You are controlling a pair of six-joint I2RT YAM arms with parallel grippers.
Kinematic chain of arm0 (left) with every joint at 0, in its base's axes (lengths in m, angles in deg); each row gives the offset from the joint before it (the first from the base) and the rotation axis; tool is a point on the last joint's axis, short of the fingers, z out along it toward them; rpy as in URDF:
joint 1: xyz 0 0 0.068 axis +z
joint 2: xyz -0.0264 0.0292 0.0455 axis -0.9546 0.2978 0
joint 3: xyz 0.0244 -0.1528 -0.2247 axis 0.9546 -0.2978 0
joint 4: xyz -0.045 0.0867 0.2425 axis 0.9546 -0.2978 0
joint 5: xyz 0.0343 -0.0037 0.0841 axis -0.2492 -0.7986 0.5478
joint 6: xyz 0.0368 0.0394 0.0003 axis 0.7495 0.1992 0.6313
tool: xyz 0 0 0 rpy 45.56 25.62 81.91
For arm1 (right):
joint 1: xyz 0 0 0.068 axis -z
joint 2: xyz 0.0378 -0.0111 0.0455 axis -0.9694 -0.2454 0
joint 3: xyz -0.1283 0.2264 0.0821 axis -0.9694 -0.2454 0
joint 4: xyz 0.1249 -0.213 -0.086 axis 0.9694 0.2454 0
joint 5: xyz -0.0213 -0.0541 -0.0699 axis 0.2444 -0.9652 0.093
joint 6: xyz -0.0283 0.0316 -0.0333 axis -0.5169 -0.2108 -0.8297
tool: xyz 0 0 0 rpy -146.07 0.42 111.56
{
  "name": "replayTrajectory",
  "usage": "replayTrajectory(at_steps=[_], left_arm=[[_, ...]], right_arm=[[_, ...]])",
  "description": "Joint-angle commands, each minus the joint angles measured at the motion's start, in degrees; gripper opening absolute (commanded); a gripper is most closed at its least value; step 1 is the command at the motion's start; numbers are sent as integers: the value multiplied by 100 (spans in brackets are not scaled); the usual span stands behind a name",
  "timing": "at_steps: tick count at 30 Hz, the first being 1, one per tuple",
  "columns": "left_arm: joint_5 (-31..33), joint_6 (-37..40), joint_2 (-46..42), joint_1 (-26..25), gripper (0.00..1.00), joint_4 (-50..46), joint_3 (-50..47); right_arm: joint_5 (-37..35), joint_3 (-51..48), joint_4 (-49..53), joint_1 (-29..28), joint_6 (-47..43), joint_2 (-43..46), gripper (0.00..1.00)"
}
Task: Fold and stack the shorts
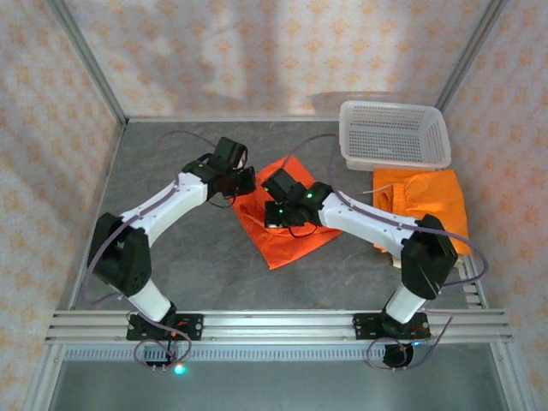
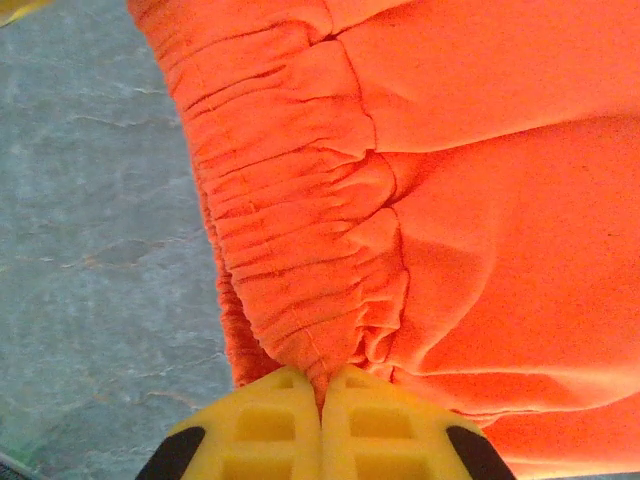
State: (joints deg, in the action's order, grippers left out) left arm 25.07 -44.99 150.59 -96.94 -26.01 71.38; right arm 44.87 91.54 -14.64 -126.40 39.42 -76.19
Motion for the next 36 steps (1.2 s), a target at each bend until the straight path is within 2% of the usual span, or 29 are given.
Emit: replayTrajectory(at_steps=[1,6,14,21,26,29,33,36], left_arm=[[253,151,-205,106,0,-362,-243],[355,41,-276,271,0,155,-1289],[310,-265,32,657,0,1329,-2932],[268,-270,291,712,0,1663,-3071],[243,-195,51,735,2,1633,-2954],[202,-76,-292,762,13,1526,-2822],[74,112,-853,774,49,1250,-2524],[-149,134,-1293,775,67,1184,-2382]], right_arm=[[-267,135,404,-248,-141,-88,2],[-116,131,272,-647,32,-657,5],[1077,-399,-783,-1058,613,-1478,12],[1543,-562,-860,-1049,427,-1635,25],[2085,-718,-1095,-1012,322,-1400,32],[2323,-840,-1155,-954,165,-961,38],[2439,-1183,-1256,-626,75,-29,50],[2458,-1452,-1300,-207,24,658,60]])
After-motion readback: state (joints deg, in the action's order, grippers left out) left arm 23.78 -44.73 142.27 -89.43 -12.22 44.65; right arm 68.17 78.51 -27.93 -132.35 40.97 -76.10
